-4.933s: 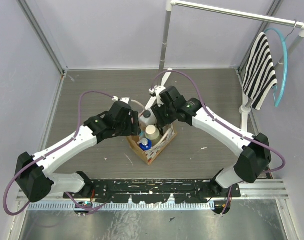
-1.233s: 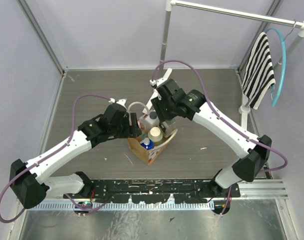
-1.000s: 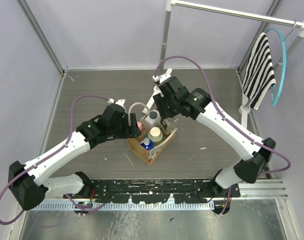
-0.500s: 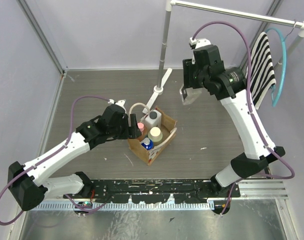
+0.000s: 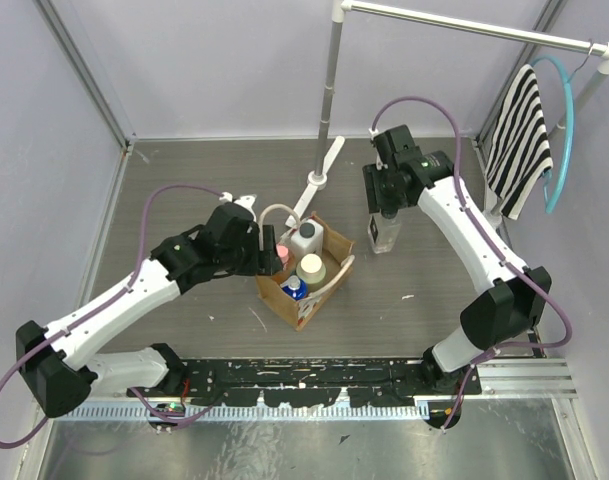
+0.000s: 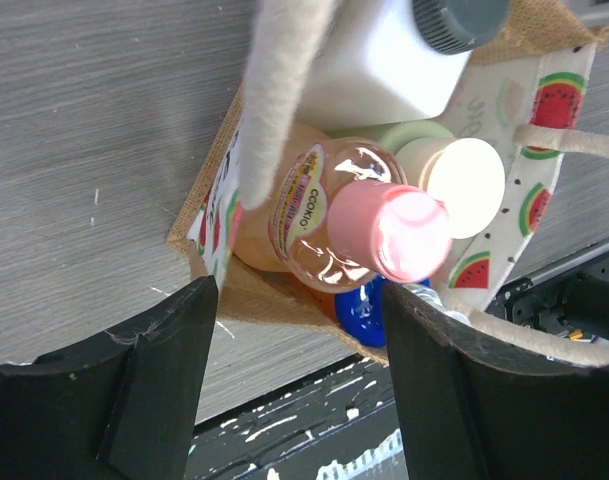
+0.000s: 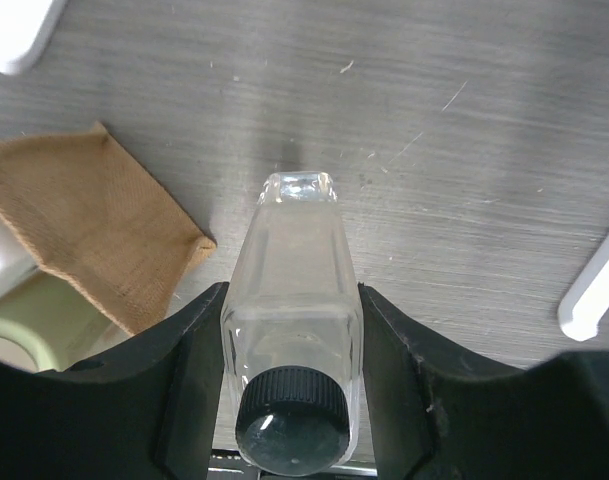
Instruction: Take the personal care products out of the canvas bag
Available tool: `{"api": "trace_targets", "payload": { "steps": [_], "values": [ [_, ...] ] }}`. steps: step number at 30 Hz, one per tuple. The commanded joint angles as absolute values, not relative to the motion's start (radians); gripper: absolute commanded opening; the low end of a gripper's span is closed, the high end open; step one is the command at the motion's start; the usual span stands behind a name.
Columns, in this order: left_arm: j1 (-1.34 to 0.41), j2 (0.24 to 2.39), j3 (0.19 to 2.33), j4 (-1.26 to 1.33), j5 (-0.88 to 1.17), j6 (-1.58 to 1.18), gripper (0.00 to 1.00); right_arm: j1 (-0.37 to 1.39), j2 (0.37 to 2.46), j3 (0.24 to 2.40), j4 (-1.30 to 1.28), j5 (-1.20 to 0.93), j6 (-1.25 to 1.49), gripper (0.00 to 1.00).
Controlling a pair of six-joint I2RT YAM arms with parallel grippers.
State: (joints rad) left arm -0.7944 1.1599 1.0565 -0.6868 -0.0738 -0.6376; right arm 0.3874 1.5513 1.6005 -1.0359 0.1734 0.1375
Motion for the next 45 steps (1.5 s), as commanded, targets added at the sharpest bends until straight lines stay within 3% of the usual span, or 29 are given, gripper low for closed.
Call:
{"api": "trace_targets", "payload": {
  "steps": [1,9,13,16,26,35,42,45],
  "values": [
    [-0.8,1.185,1.229,-0.79,-0.125,-0.543,0.73,0.379,1.492,1.54,-0.866,0.111,0.143,0.41],
    [-0.8,1.392,1.421,-0.77,-0.098,-0.354,0.75,0.379,1.476,1.452,-0.847,0.012,0.146,0.45],
    [-0.801,1.507,1.466,-0.737,-0.012,-0.306,0.73,0.379,1.456,1.438,-0.876,0.063,0.133,0.68],
    [-0.803,1.553,1.468,-0.693,0.028,-0.247,0.73,0.379,1.417,1.431,-0.877,0.071,0.132,0.73],
    [-0.816,1.61,1.494,-0.67,0.057,-0.178,0.7,0.383,1.321,1.43,-0.854,-0.055,0.134,0.72],
    [-0.822,1.704,1.533,-0.687,0.114,-0.203,0.6,0.447,1.286,1.408,-0.825,-0.11,0.173,0.72],
    [-0.822,1.763,1.538,-0.699,0.051,-0.209,0.7,0.517,1.266,1.374,-0.81,-0.083,0.201,0.72],
    [-0.822,1.789,1.54,-0.692,0.043,-0.208,0.66,0.518,1.258,1.369,-0.81,-0.081,0.205,0.72]
  ]
}}
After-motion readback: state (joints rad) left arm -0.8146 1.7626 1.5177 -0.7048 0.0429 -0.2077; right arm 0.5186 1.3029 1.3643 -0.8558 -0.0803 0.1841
